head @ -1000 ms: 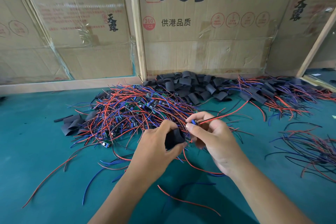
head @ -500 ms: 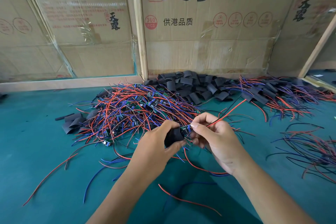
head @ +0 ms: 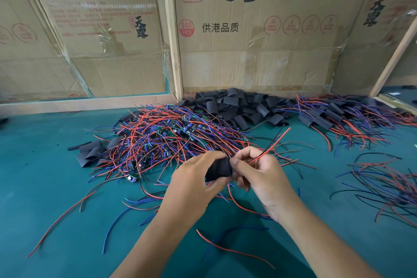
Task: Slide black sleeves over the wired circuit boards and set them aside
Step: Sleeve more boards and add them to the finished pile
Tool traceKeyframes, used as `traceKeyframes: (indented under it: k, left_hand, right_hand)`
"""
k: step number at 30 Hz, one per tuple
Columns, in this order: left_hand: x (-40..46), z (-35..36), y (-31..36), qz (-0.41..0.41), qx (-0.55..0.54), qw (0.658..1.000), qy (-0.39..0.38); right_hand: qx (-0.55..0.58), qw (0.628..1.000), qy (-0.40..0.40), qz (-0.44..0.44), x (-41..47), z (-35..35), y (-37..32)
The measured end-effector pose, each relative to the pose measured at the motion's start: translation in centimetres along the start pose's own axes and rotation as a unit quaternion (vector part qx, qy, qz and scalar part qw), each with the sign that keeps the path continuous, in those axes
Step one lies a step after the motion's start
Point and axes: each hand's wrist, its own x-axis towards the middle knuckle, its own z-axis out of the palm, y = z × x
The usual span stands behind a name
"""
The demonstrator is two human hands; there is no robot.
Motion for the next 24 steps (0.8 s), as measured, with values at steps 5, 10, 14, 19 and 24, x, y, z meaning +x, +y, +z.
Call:
traceKeyframes:
  k: [5,10,14,19,24]
  left_hand:
    - [0.0,0.2,0.2,0.002,0.015,1.000,0.007]
    - [0.1,0.1,0.1,0.005,0.013,1.000,0.016]
    - [0.2,-0.1,0.0,-0.001,0.011,1.000,0.022]
    - [0.2,0.2,0.0,-0.001,0.024,1.000,0.019]
    - [0.3,0.2,-0.2,0.006,0.037,0.999,0.014]
  right_hand:
    - [-0.024,0.999,0.004,0.040,-0.1,0.2,0.2]
    - [0.034,0.994,-0.028,0.105,0.0,-0.2,-0.1]
    - [0.092,0.985,-0.020,0.147,0.5,-1.0,-0.5]
    - [0.076,0.986,-0.053,0.140,0.4,-1.0,-0.2]
    - [0.068,0.988,-0.085,0.108,0.2,-1.0,-0.1]
